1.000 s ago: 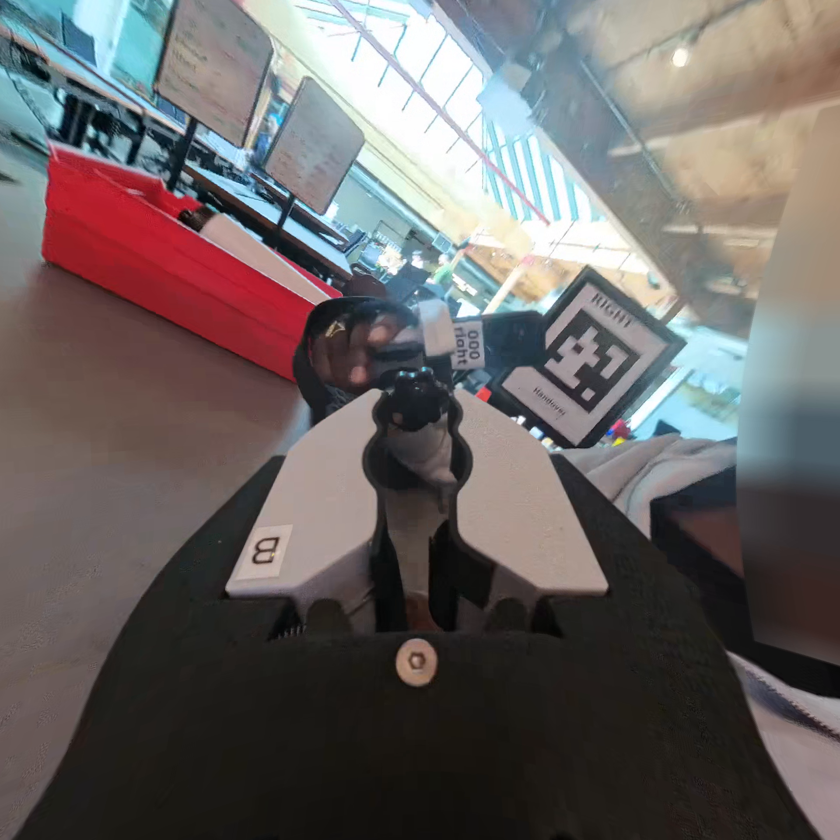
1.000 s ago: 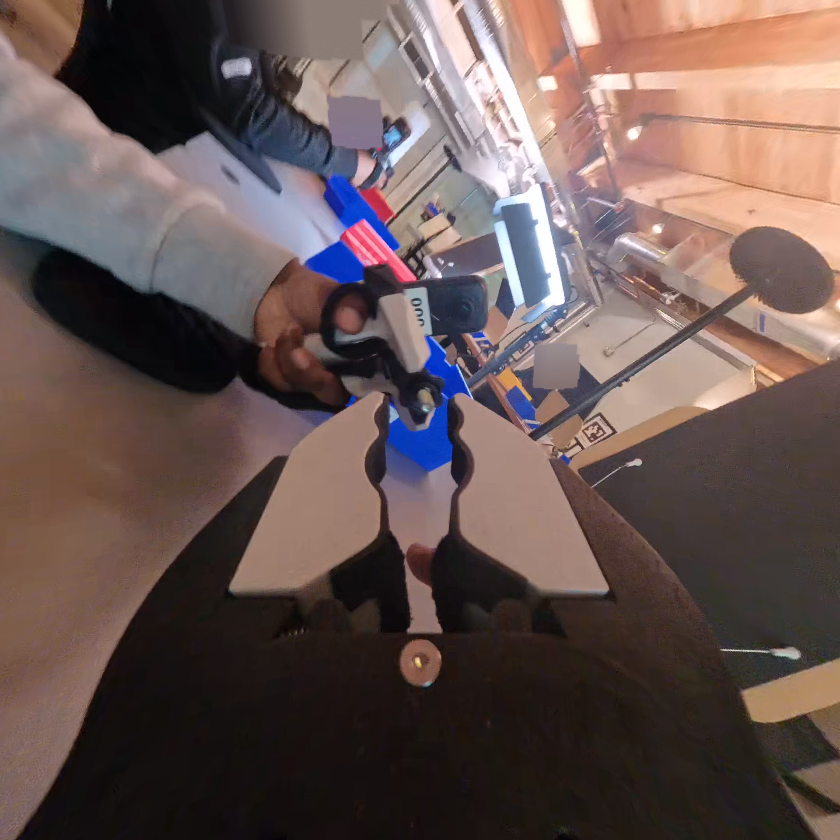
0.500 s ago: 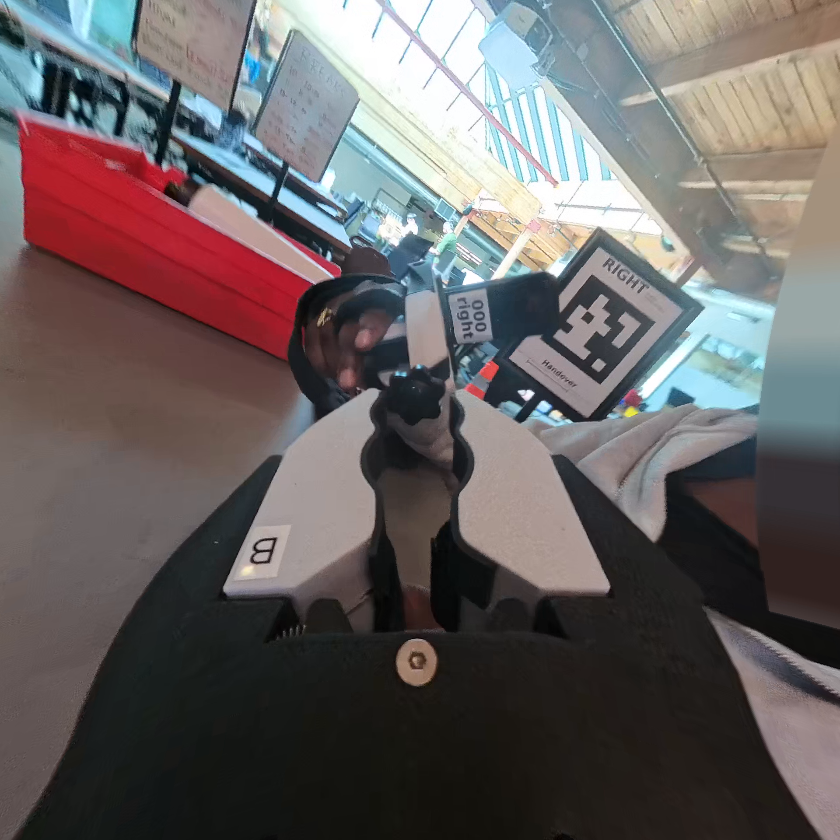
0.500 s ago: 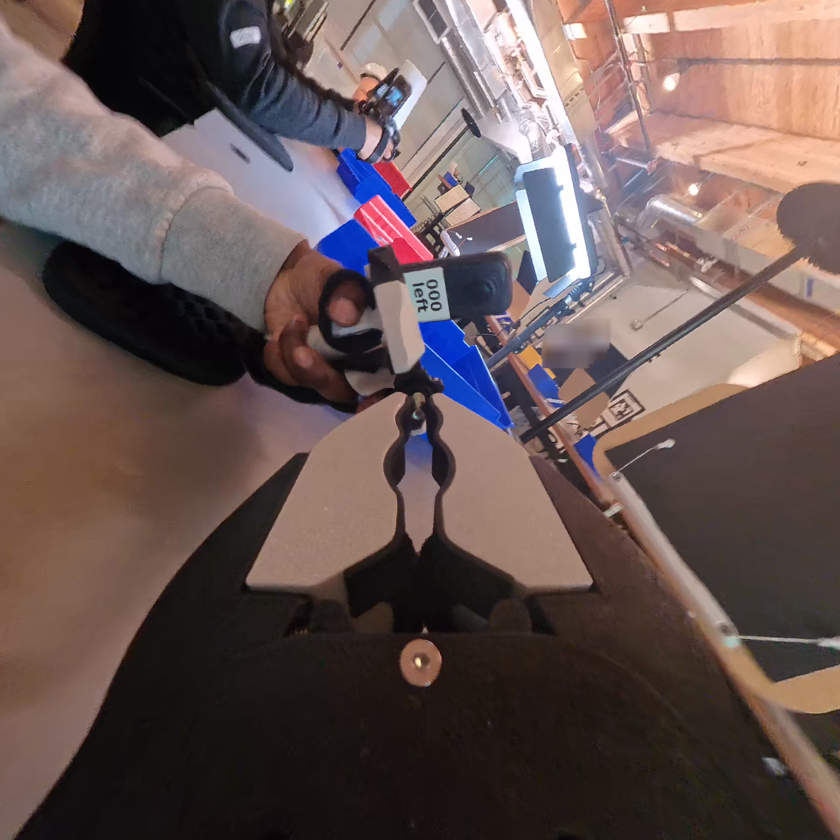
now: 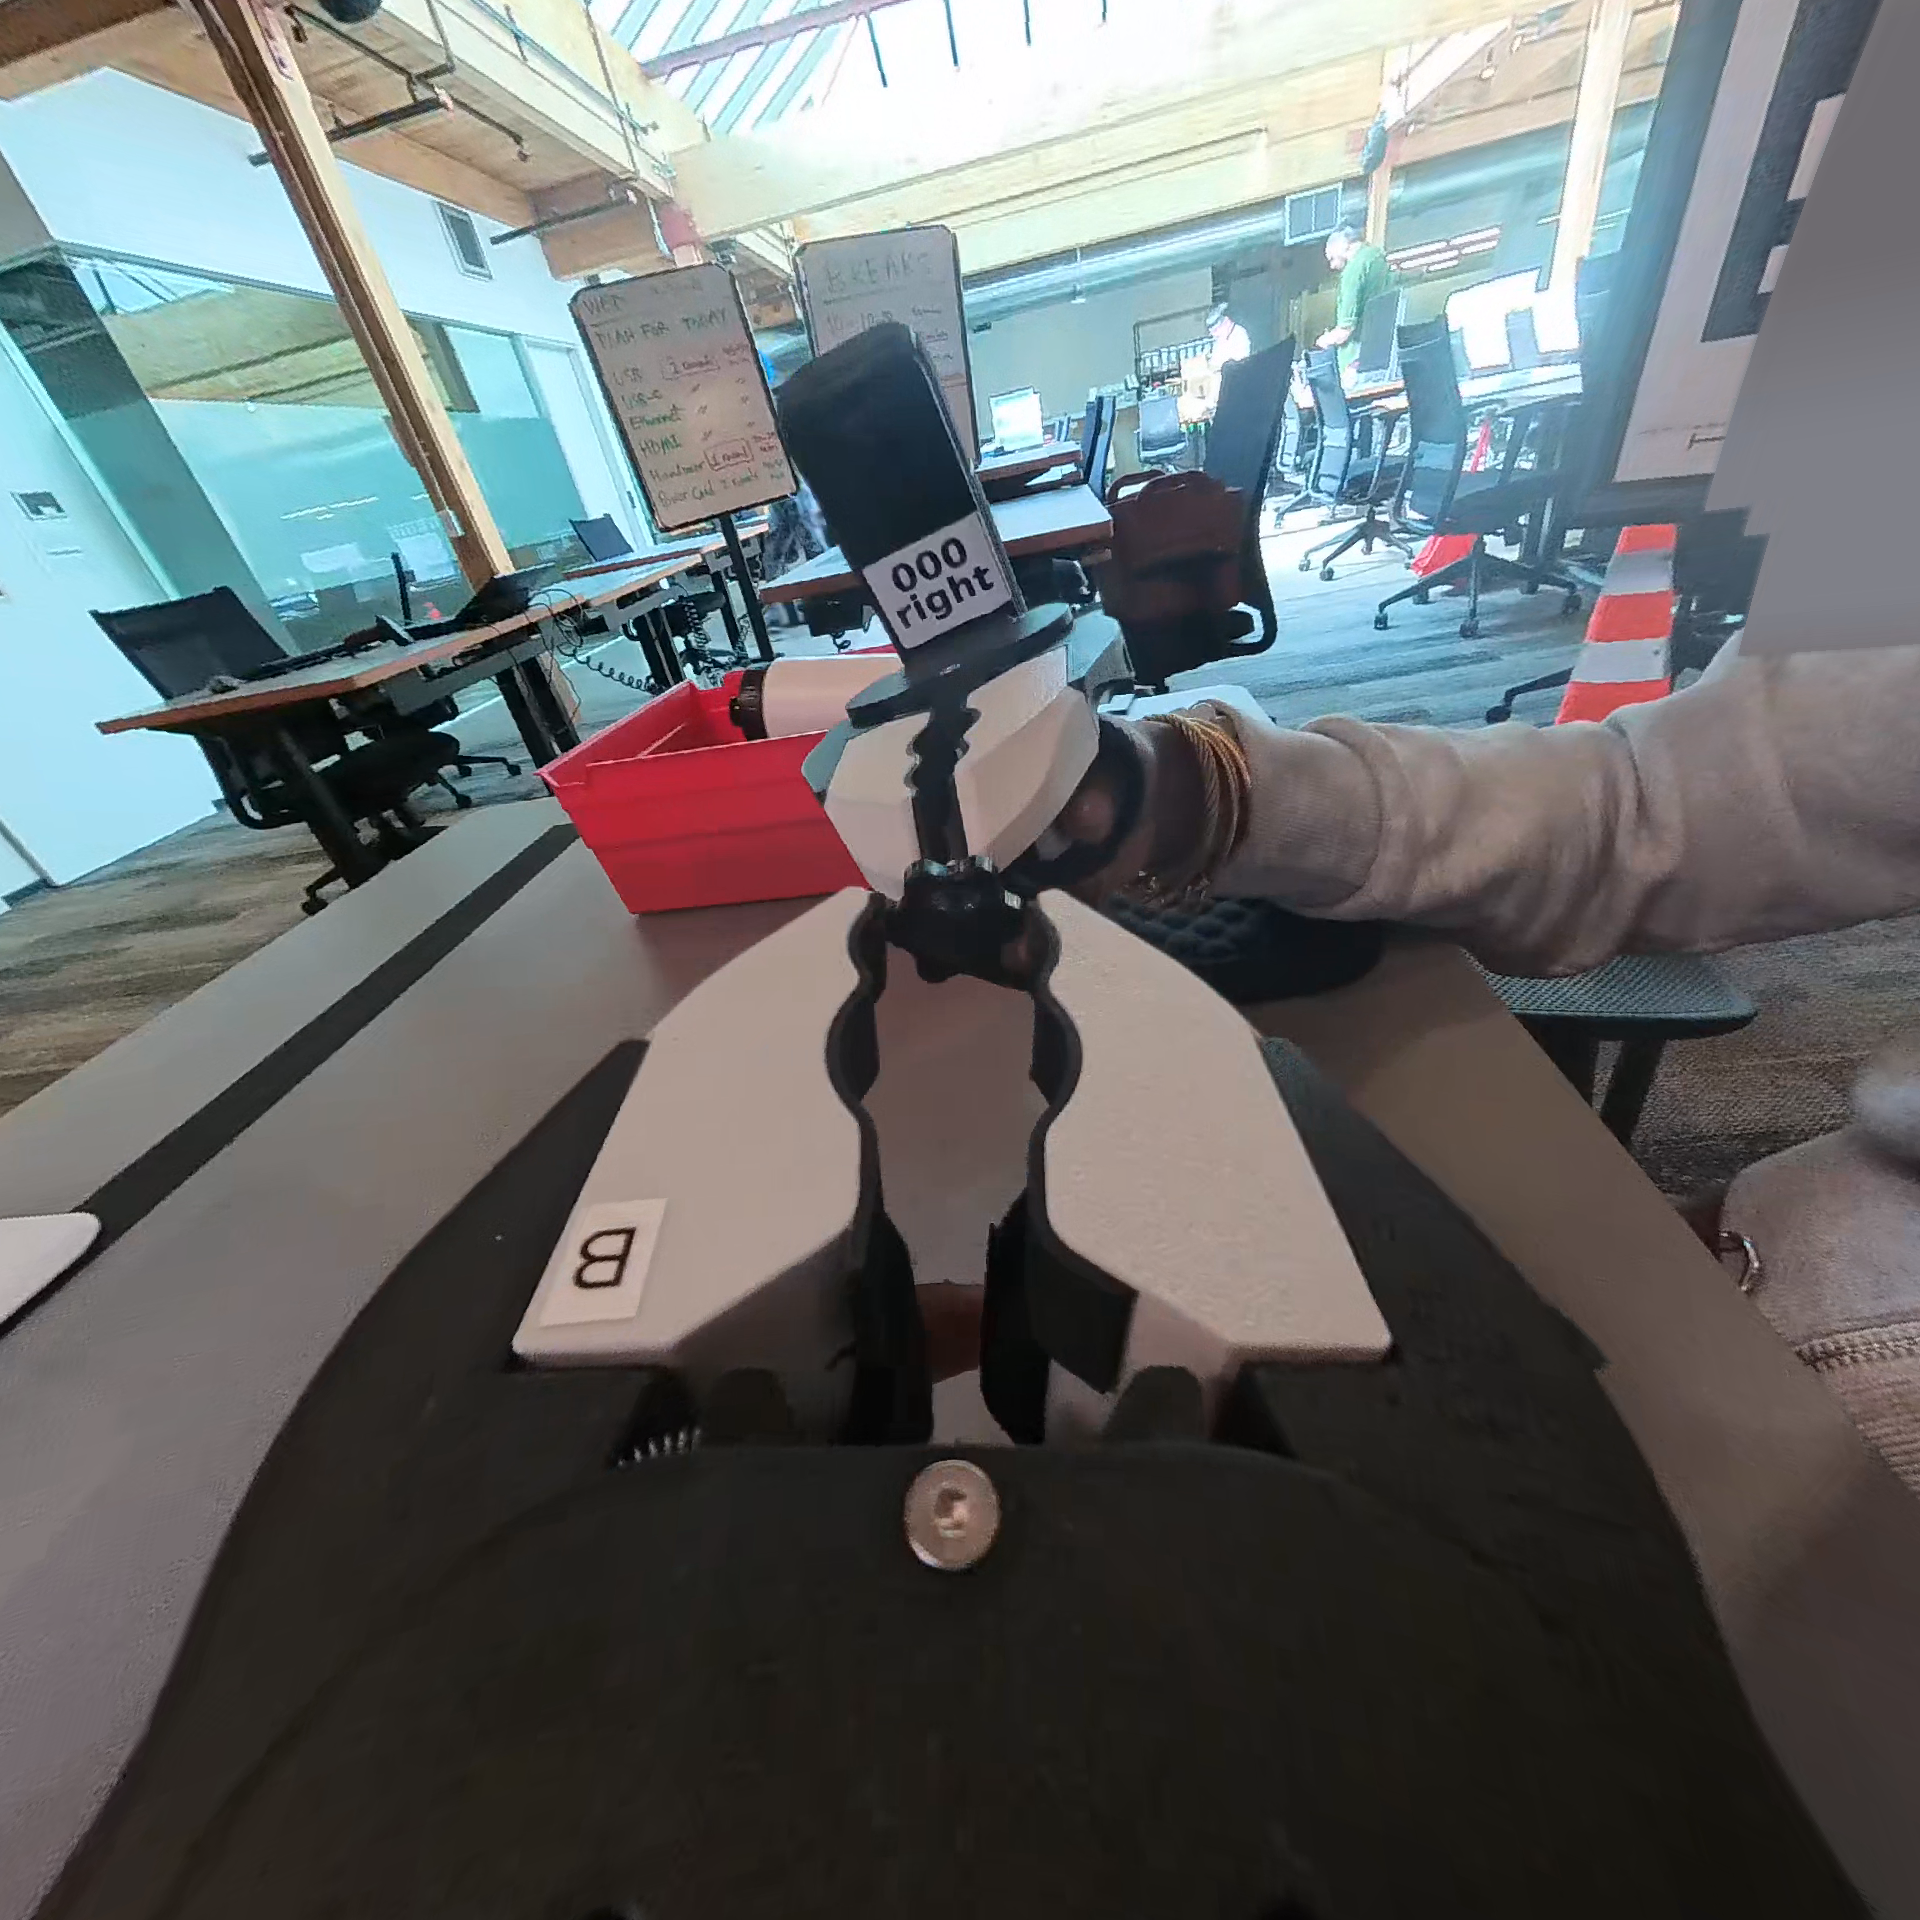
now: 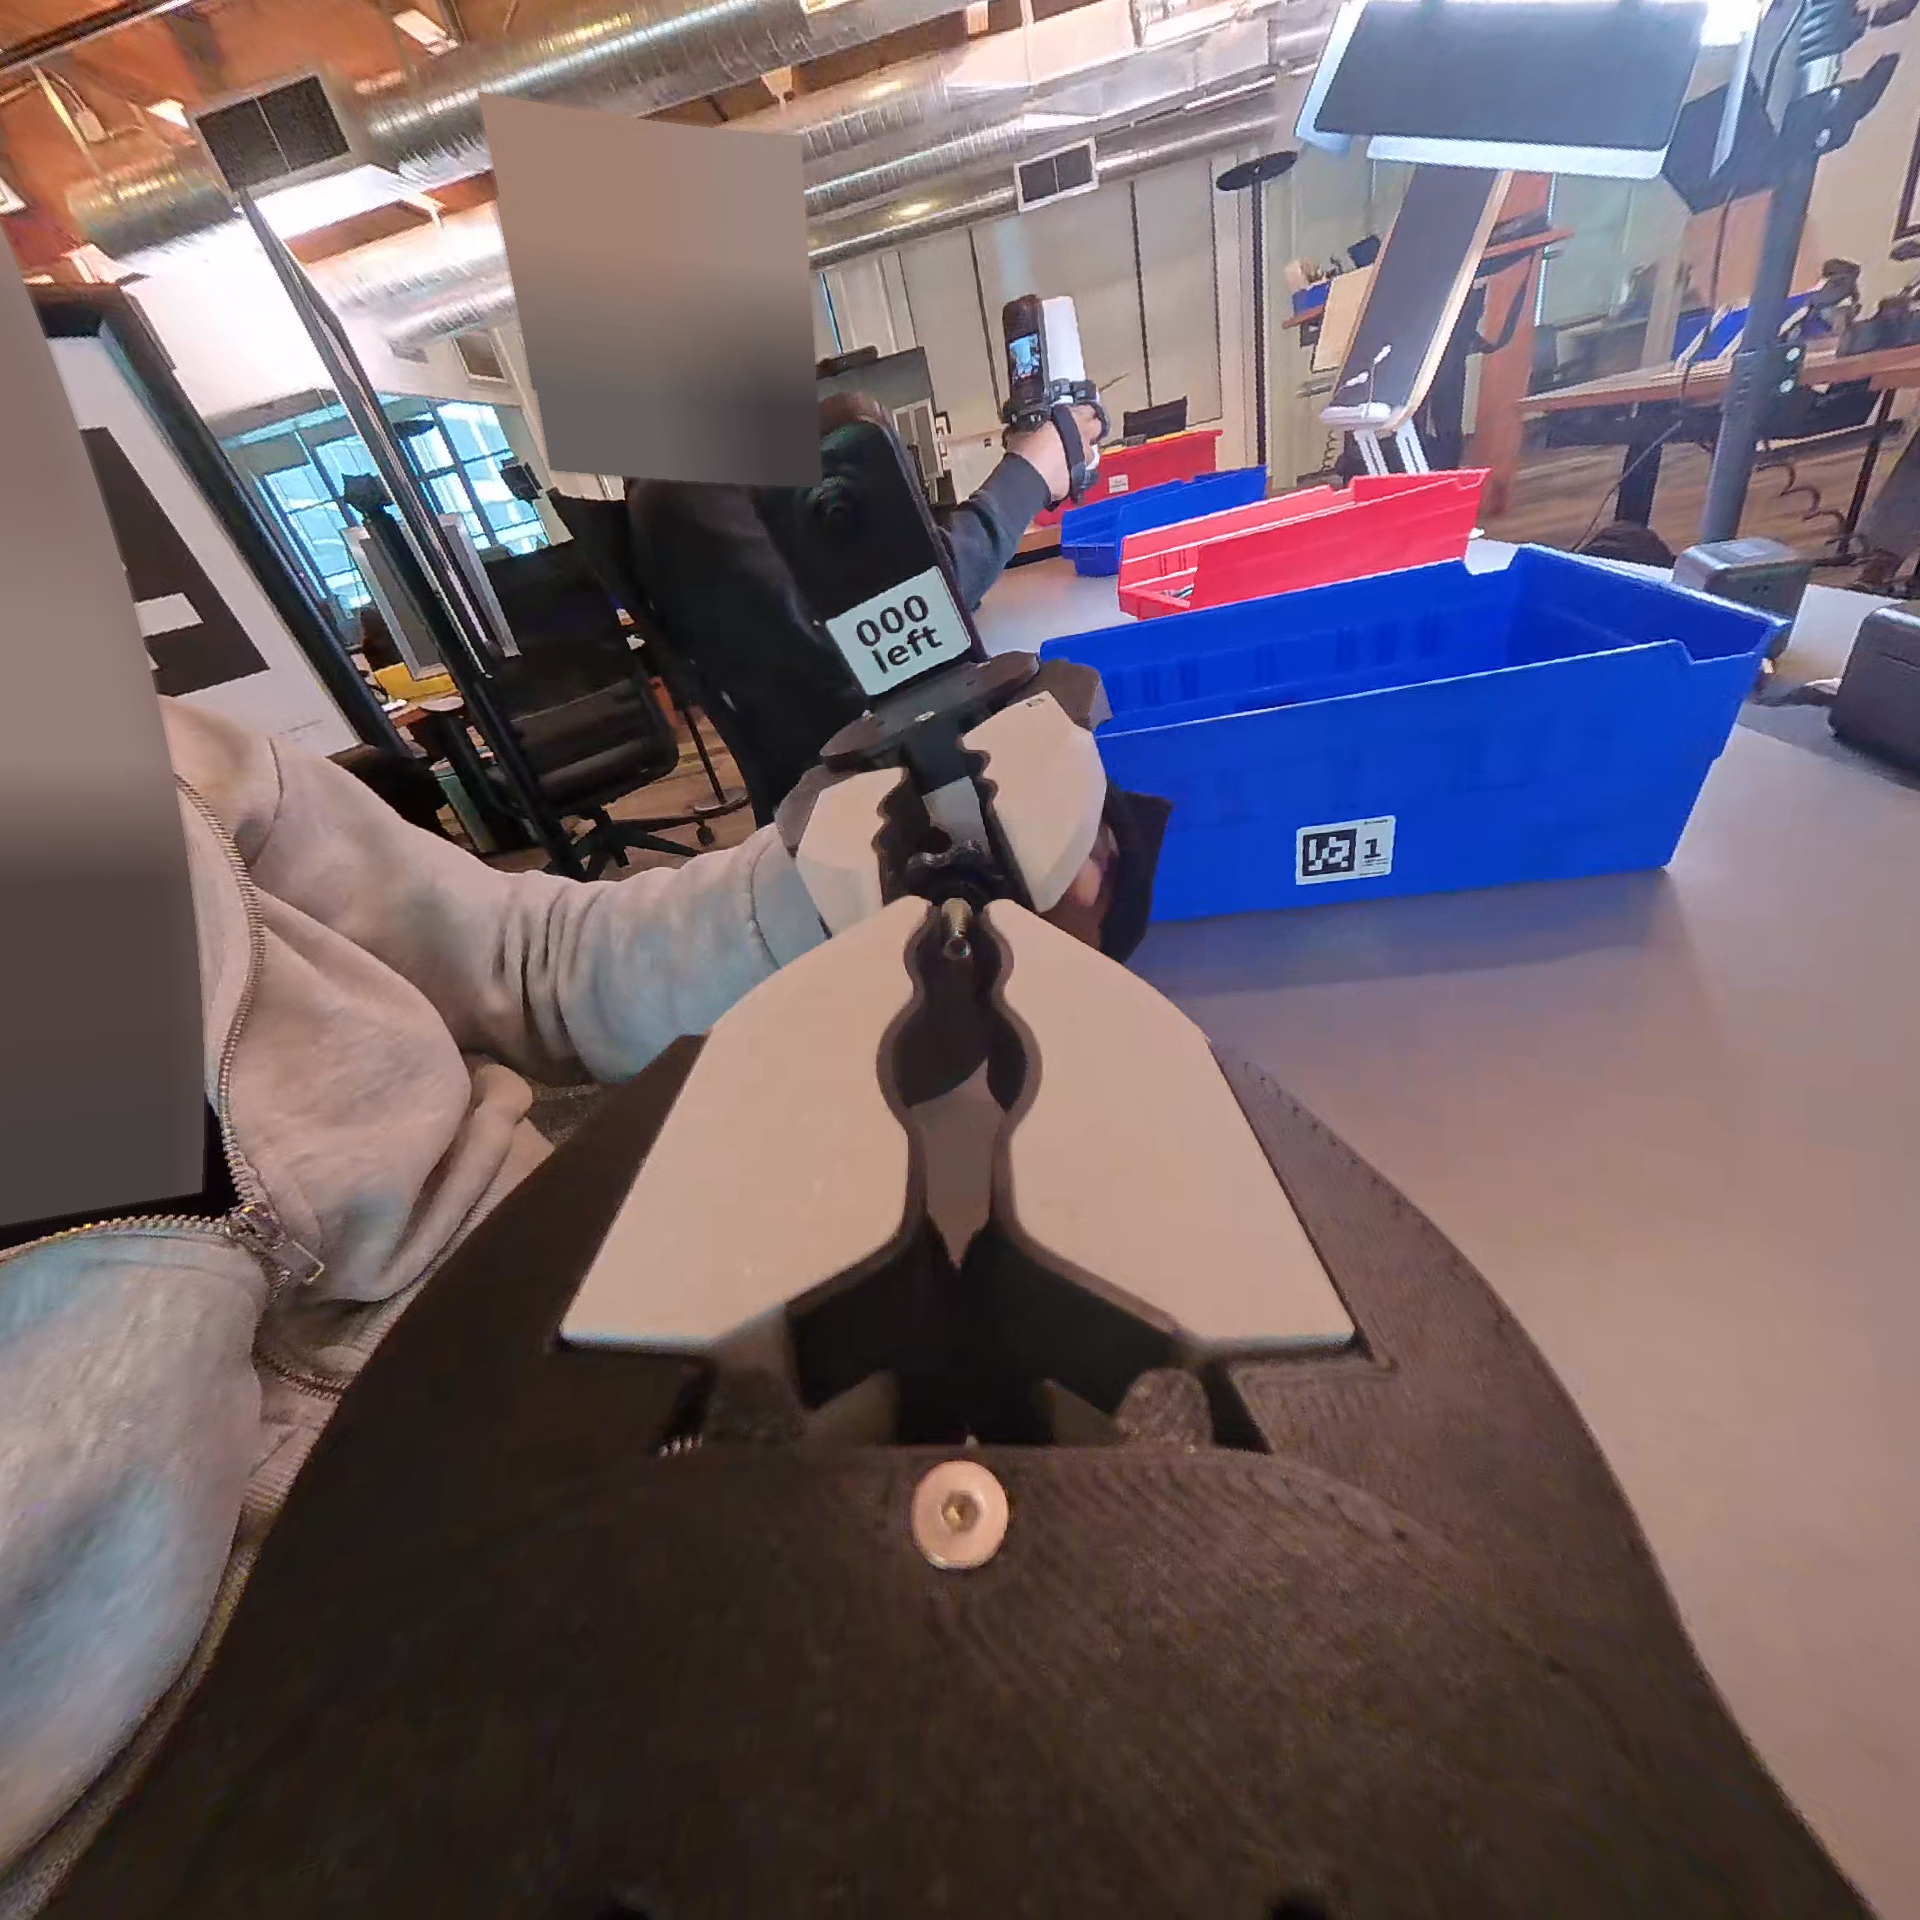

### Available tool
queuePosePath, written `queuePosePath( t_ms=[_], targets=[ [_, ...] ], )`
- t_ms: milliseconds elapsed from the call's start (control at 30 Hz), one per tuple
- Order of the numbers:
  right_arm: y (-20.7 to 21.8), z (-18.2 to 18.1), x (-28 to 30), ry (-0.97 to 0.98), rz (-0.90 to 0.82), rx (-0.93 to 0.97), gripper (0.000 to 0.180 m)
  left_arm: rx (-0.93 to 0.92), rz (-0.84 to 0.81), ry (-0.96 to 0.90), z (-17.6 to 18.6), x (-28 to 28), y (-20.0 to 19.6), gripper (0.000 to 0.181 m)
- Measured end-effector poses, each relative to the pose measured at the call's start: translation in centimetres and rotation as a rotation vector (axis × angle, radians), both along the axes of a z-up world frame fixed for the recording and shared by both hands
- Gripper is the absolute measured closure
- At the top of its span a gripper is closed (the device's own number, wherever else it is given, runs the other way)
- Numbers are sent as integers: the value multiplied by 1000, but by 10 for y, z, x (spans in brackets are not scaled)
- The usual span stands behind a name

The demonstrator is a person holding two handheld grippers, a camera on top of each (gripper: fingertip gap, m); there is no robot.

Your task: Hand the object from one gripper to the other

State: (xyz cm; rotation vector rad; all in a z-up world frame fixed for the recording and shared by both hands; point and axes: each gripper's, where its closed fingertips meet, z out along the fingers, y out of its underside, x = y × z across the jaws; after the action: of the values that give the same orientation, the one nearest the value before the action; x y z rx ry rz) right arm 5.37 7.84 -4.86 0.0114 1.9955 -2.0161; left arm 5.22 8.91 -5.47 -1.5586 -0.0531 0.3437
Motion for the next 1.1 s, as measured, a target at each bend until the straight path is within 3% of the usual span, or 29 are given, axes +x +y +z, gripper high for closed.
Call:
queuePosePath(
  t_ms=[133, 200, 333, 667, 767, 833, 900, 1000, 1100],
  targets=[
    [-1, 0, 1, 134, -27, -17, 170, 42, -47, -138, 2, 1, -1, 156],
    [-1, 1, -1, 362, -115, -35, 160, 108, -112, -326, 4, 1, -4, 156],
    [2, 3, 2, 845, -265, -37, 160, 244, -295, -728, 7, 2, -11, 156],
    [-5, -9, 7, 1007, -259, 18, 171, 160, -330, -793, -5, 11, -4, 156],
    [-4, -6, 8, 942, -243, 7, 173, 163, -327, -710, -1, 12, -3, 148],
    [-4, -2, 5, 808, -237, -6, 174, 174, -262, -544, 5, 9, -3, 139],
    [-4, -3, 2, 542, -172, 14, 174, 121, -146, -288, 6, 6, -4, 124],
    [-5, -6, -1, 133, -58, 33, 174, 63, -10, 53, 12, 5, -6, 123],
    [-2, 0, 1, -85, 28, -8, 174, 24, 5, 83, 8, 3, -6, 126]
  ],
)
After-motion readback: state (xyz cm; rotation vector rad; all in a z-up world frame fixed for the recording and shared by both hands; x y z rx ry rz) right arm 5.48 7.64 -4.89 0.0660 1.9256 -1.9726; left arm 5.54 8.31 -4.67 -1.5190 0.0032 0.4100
